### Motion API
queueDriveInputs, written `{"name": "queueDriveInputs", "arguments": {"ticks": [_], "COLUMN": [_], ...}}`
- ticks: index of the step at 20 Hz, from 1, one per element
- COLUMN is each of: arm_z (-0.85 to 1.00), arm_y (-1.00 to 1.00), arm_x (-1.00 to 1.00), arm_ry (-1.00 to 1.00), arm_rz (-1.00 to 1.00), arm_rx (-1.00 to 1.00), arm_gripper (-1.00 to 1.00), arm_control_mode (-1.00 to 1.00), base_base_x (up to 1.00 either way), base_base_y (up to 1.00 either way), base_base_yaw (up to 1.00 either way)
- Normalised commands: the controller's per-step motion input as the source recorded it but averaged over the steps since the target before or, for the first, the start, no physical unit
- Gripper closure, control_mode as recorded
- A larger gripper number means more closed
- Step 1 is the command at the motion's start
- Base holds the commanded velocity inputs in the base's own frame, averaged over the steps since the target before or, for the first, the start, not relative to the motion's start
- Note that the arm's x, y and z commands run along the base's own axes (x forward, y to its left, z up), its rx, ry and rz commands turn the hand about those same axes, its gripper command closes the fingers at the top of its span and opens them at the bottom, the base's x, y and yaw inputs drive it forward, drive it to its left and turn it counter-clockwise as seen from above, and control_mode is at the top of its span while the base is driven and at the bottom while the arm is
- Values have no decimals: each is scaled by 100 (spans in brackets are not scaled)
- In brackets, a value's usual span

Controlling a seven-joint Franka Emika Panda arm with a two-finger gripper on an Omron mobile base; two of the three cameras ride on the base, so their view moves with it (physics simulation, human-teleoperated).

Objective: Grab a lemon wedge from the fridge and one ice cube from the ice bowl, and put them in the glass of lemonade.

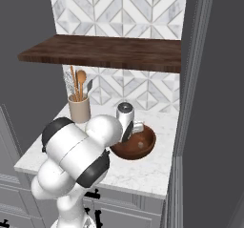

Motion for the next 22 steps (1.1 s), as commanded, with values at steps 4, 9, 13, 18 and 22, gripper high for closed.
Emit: {"name": "queueDriveInputs", "arguments": {"ticks": [4,9,13,18,22], "arm_z": [-4,-21,-18,-9,-16], "arm_y": [0,-20,-51,-36,-30], "arm_x": [29,7,0,9,4], "arm_ry": [0,0,0,0,0], "arm_rz": [4,5,3,6,8], "arm_rx": [0,0,0,0,0], "arm_gripper": [-100,-100,-100,-100,-100], "arm_control_mode": [-100,-100,-100,-100,-100], "base_base_x": [0,0,0,0,0], "base_base_y": [0,0,0,0,0], "base_base_yaw": [0,0,0,0,0]}}
